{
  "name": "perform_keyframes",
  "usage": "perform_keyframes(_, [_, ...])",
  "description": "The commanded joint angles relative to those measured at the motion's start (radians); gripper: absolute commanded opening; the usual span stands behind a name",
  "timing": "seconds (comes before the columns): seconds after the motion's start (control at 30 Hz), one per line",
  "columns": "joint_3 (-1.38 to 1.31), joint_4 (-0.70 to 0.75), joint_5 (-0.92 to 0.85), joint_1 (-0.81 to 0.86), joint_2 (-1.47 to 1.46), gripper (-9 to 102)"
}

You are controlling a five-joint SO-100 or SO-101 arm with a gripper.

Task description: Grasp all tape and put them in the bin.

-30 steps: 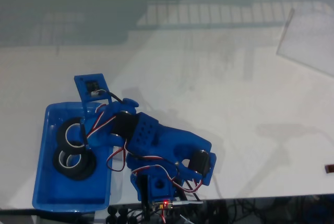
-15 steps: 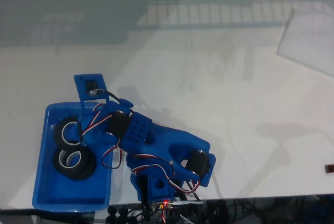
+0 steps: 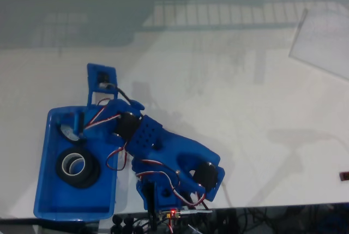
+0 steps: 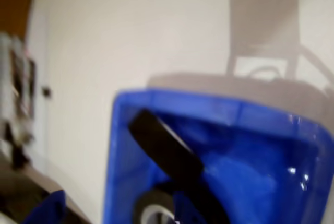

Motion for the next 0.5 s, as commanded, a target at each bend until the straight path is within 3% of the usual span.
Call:
perform_keyframes(0.0, [-0.006, -0.089, 0.038, 0.114, 0.026, 29])
perform_keyframes(0.23, [0.057, -0.31, 0.242, 0.468, 0.092, 28])
perform_keyframes(0.47, [0.267, -0.374, 0.382, 0.75, 0.247, 27])
